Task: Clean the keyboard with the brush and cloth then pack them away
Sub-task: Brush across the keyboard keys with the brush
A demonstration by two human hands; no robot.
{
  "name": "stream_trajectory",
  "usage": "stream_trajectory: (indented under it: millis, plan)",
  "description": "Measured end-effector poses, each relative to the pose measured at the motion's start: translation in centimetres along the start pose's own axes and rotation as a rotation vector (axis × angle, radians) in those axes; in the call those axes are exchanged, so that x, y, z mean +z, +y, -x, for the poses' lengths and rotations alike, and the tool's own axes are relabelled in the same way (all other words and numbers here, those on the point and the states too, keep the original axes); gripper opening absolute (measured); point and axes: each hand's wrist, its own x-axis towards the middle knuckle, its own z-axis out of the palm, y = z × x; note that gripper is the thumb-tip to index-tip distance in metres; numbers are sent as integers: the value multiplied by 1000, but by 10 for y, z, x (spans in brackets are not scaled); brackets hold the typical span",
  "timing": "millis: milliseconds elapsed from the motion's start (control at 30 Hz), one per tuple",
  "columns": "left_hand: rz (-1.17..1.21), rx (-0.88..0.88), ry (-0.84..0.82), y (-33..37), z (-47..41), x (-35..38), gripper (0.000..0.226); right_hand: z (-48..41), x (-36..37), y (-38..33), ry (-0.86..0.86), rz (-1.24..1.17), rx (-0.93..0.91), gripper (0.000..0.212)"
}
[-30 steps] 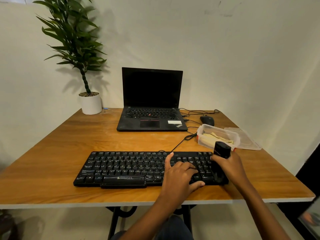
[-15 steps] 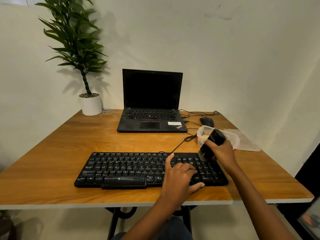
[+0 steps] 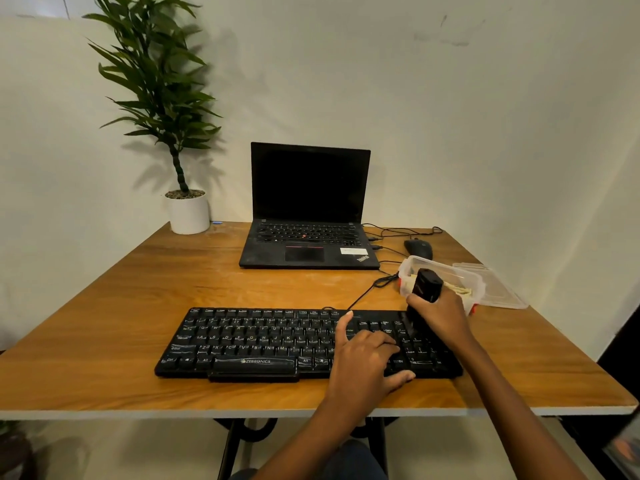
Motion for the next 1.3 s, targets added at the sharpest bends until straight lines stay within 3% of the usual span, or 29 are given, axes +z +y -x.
stream_trajectory:
  millis: [100, 200, 333, 433, 533, 633, 733, 800, 867, 933, 1033, 1133, 1300]
  plan:
    - [13, 2, 7, 0, 0, 1, 47, -1, 0, 2, 116, 38, -50, 21]
    - [12, -1, 7, -1, -1, 1, 47, -2, 3, -1, 33, 17, 1, 17]
    - [13, 6, 7, 0, 1, 1, 48, -8, 3, -5, 94, 126, 11, 25]
    - [13, -2, 6, 0, -1, 0, 48, -7, 5, -8, 17, 109, 78, 25]
    - [10, 2, 9, 0, 0, 1, 49, 0, 5, -7, 112, 234, -3, 30]
    - [16, -2, 9, 0, 0, 0, 48, 4, 3, -5, 24, 152, 6, 25]
    - [13, 1, 15, 0, 0, 1, 48, 3, -5, 0, 98, 133, 4, 31]
    - [18, -5, 23, 0, 0, 1, 48, 3, -7, 0, 56, 27, 33, 21]
    - [24, -3, 22, 1, 1, 2, 48, 5, -7, 2, 68, 65, 20, 18]
    - [20, 7, 30, 1, 1, 2, 47, 6, -9, 3, 136, 71, -2, 29]
    - [14, -1, 33, 0, 0, 1, 48, 5, -6, 0, 71, 42, 37, 28]
    - [13, 2, 24, 1, 0, 1, 48, 5, -4, -3, 150, 125, -48, 29]
    - [7, -1, 28, 0, 0, 1, 48, -6, -4, -8, 44, 128, 23, 30]
